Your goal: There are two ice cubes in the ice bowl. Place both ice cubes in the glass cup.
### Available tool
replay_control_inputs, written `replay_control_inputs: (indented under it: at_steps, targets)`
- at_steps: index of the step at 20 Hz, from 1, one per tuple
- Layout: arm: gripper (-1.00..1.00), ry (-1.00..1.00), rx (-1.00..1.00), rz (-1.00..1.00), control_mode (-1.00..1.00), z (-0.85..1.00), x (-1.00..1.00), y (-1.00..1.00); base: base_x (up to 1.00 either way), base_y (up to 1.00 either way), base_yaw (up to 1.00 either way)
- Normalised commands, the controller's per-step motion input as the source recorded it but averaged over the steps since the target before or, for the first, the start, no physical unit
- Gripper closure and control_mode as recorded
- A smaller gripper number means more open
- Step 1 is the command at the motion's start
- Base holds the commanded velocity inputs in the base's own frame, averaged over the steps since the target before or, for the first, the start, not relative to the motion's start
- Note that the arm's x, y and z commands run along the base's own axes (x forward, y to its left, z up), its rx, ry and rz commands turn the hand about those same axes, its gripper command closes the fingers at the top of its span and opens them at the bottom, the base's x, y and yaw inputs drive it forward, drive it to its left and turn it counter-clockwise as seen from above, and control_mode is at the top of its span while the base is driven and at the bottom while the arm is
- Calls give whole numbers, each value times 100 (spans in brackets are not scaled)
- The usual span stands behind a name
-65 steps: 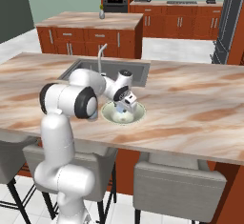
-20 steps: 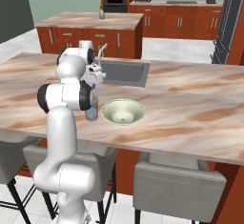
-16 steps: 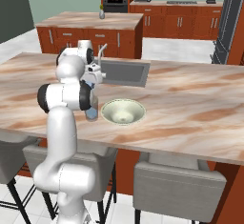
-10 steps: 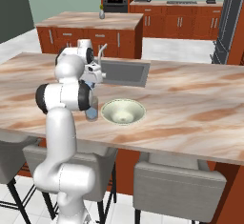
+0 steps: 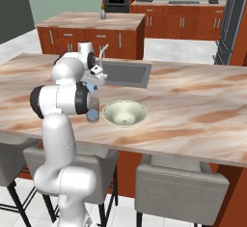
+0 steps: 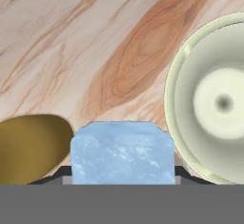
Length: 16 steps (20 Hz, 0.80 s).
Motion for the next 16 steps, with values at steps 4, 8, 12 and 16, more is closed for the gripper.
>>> replay_control_inputs:
  at_steps: [4, 8, 12, 16]
  targets:
    - [100, -10, 1, 2, -100, -30, -3, -2, 0, 0, 0]
    - [100, -10, 12, 1, -100, -25, 0, -1, 0, 0, 0]
    - [100, -8, 6, 0, -100, -16, 0, 0, 0, 0, 0]
    - [100, -7, 1, 0, -100, -14, 0, 0, 0, 0, 0]
